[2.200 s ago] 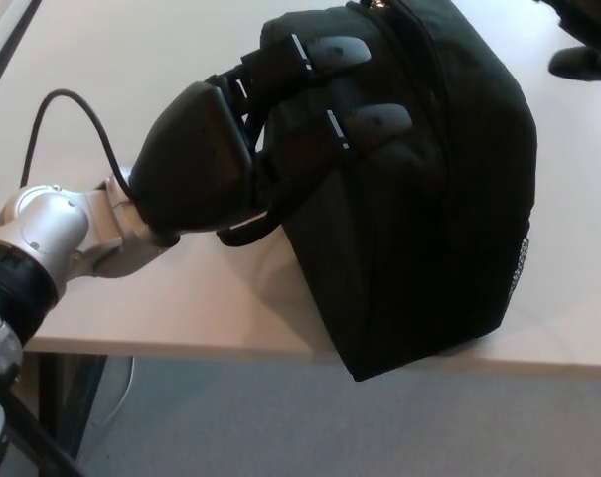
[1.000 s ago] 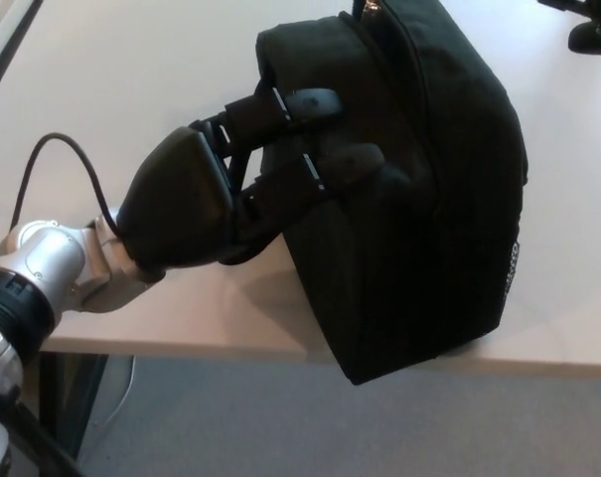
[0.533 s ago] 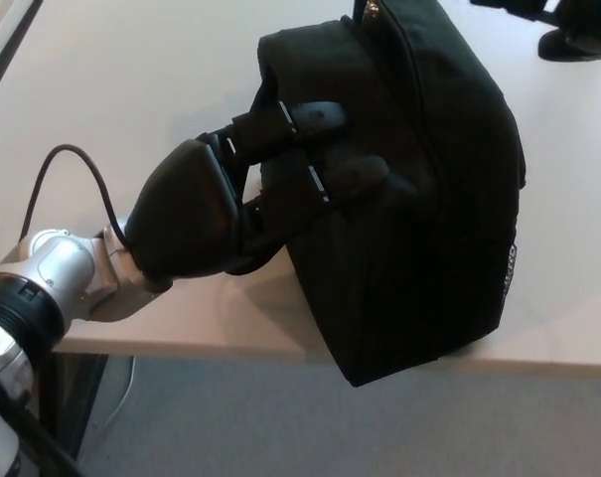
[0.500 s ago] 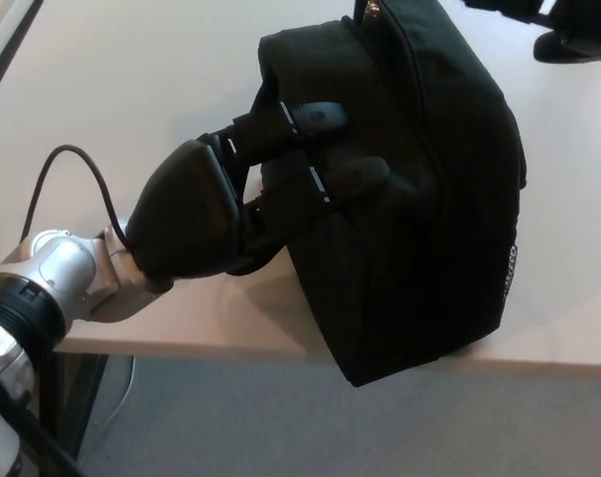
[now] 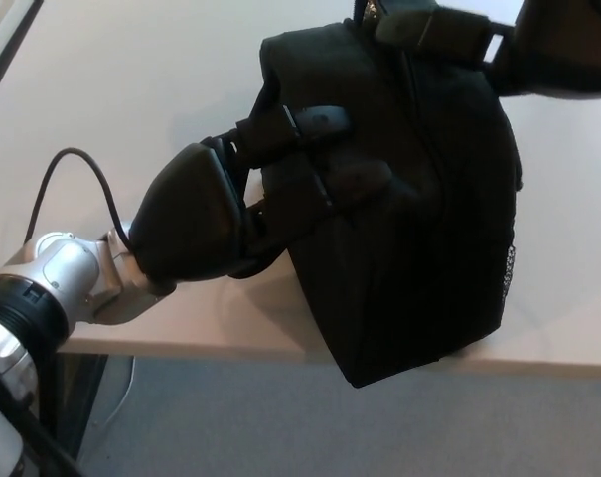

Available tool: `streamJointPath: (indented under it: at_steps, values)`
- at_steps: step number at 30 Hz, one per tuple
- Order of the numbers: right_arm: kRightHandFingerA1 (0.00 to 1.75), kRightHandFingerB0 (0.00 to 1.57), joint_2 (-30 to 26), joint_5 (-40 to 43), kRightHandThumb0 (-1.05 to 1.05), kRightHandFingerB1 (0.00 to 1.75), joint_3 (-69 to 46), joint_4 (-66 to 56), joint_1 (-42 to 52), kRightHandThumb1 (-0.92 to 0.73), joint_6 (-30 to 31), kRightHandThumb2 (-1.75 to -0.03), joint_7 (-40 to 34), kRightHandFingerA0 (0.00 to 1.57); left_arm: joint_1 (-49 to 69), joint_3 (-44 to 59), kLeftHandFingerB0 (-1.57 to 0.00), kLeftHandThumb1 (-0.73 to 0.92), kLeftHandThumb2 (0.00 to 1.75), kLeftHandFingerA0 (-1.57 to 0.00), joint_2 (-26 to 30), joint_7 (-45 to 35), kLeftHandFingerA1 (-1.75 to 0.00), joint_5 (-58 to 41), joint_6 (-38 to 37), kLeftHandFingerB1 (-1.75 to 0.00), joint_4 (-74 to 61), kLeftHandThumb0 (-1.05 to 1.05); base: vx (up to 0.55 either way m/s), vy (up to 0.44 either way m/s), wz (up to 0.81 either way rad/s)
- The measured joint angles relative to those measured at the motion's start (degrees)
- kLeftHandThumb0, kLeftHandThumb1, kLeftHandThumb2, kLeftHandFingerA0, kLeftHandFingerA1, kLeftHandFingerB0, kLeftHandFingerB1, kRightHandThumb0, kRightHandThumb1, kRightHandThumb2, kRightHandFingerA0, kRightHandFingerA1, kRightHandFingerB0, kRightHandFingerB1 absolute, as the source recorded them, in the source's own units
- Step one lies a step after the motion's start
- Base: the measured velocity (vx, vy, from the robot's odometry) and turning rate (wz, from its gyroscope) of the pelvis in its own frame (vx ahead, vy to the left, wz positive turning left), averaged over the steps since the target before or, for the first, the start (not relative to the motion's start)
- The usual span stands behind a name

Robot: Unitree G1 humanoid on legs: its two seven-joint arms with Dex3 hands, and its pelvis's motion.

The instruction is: A lunch bag is kept on the middle of the desk and the robot uses both its hands to grab the opening of the bag from the left and right and moves its hands away from each other to spread the bag open

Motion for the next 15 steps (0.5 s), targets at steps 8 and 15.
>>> streamJointPath:
  at_steps: [8,15]
  values:
    - [0.39,0.35,0.3,-0.2,-0.37,0.39,0.9,-1.3,5.0,-0.52,1.2,-0.68,0.0,0.35,0.0,-0.2,-1.07,0.45,0.55,-1.12,0.1,0.0,-0.69,0.0,-0.2,-0.58,-0.8,-0.2,0.0,0.0,0.0]
    - [1.04,0.84,1.9,0.1,-0.34,0.6,1.2,0.6,9.3,-0.57,2.4,-0.57,-1.5,0.78,-0.1,0.0,-0.95,0.35,1.17,-0.96,0.6,-2.2,-1.43,-1.0,-1.9,-1.26,-1.9,-0.26,0.0,0.0,0.0]
